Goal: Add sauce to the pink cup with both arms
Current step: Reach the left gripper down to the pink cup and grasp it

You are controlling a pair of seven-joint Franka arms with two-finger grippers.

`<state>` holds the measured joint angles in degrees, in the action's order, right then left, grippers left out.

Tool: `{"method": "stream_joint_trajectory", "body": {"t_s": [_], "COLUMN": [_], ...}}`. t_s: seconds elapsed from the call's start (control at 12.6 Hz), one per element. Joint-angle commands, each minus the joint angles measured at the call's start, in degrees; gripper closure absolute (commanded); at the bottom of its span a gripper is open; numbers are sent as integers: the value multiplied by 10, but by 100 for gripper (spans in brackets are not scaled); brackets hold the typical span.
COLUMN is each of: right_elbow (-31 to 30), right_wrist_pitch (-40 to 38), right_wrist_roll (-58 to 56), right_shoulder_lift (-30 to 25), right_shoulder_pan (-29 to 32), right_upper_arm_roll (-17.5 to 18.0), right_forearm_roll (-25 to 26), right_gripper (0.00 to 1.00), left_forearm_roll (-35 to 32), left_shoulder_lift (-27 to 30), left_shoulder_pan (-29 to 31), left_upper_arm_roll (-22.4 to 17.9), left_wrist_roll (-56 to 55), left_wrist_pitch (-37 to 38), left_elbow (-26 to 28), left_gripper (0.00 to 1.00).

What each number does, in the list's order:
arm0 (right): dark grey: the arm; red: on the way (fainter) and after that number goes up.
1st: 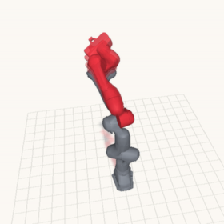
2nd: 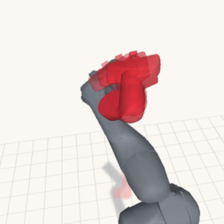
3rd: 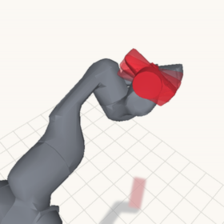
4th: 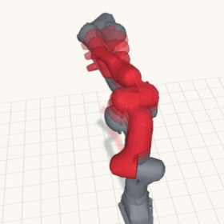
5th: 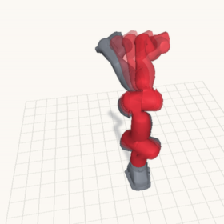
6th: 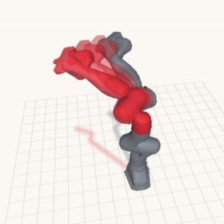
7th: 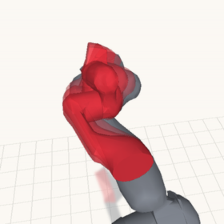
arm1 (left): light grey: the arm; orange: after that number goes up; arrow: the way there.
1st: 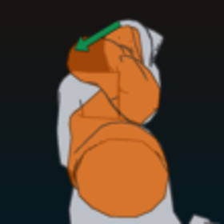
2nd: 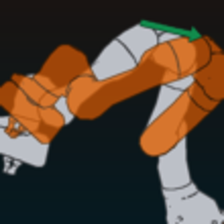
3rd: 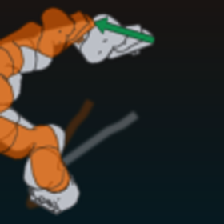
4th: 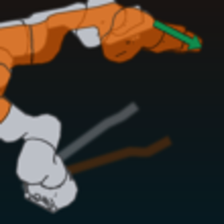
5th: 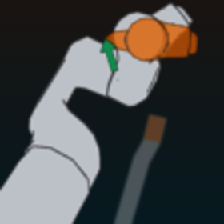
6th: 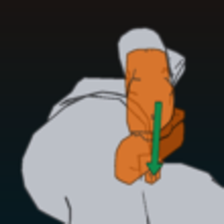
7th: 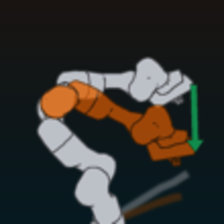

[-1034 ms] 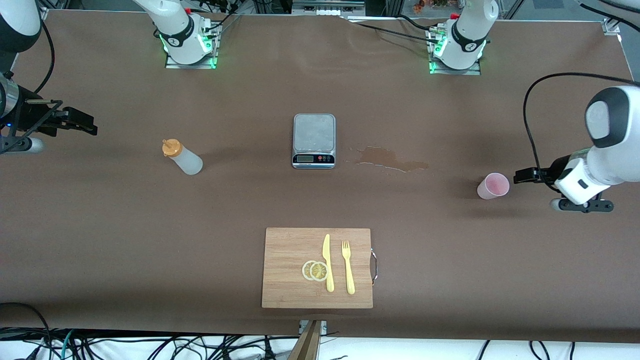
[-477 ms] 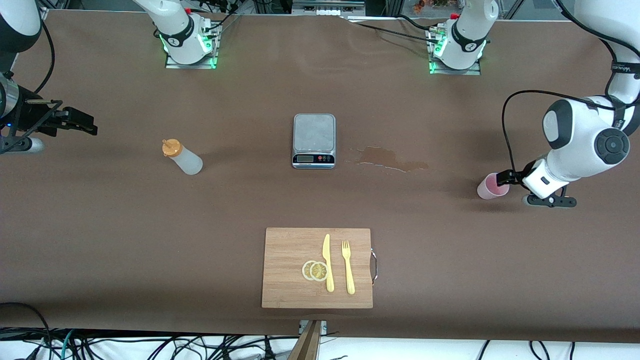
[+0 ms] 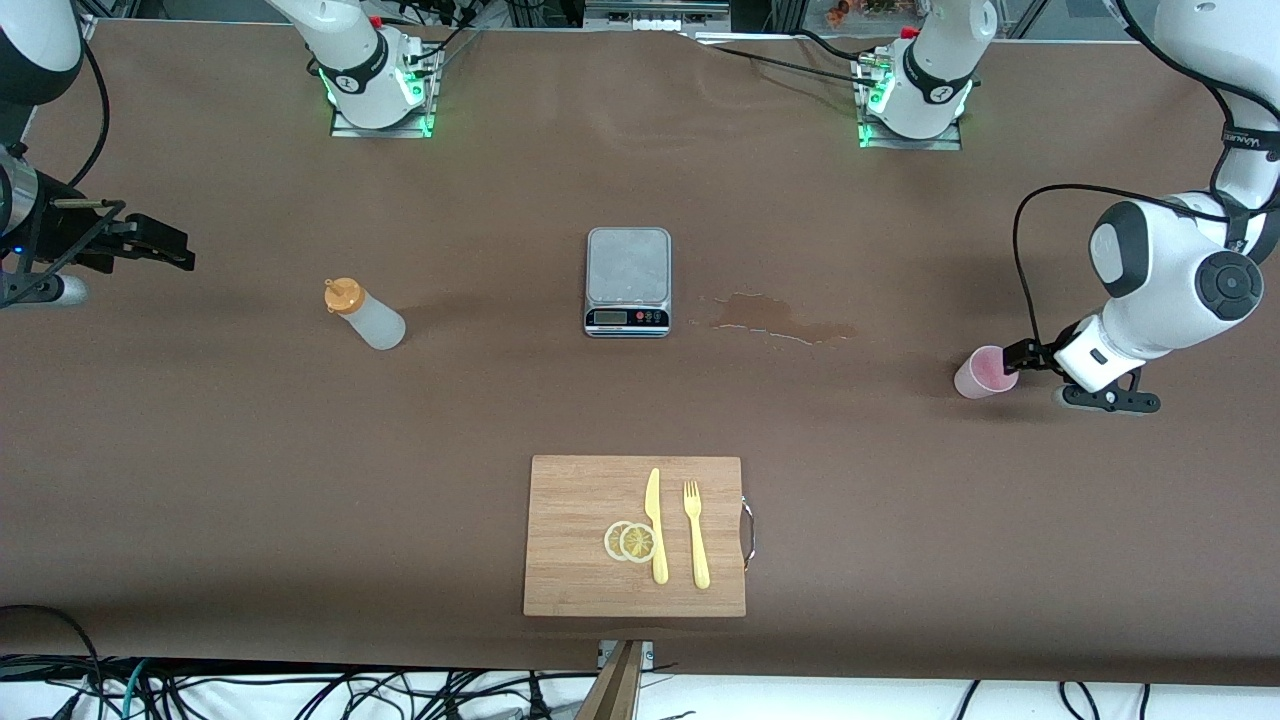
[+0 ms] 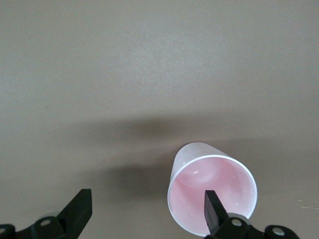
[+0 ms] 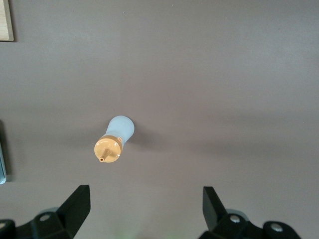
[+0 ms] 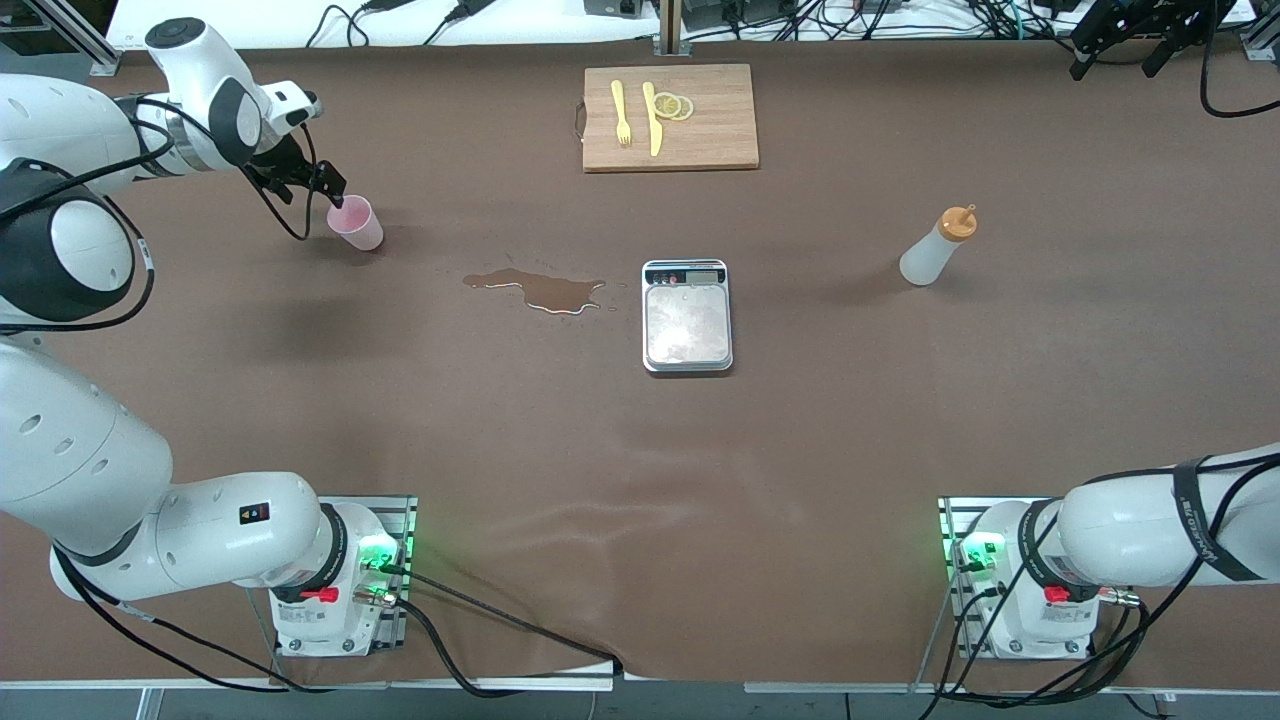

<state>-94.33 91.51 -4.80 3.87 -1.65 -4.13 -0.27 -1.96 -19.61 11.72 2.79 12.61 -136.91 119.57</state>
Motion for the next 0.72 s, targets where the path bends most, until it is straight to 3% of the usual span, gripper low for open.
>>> {"method": "stream_joint_trajectory", "body": {"t_s": [0.0,0.4,0.64], "right_elbow": [11,11,11], "right_wrist_pitch": [-4,-4,-4], "right_wrist_roll": [7,6,7], "right_shoulder_lift": [2,3,3], "right_shoulder_pan": [2,2,2], "right_upper_arm_roll": [3,3,3], "right_forearm_roll": [-8,-8,-8], "right_gripper": [0,0,0], "left_forearm_roll": [-2,5,27], "left_shoulder_lift": [1,5,10], "left_shoulder_pan": [2,1,-4], "left_upper_arm_roll": [1,1,1], "left_wrist_roll": [10,9,-6], "left_wrist_pitch": [-41,-56,-48], "left_elbow": [29,56,60], "left_gripper": [2,8,44]}}
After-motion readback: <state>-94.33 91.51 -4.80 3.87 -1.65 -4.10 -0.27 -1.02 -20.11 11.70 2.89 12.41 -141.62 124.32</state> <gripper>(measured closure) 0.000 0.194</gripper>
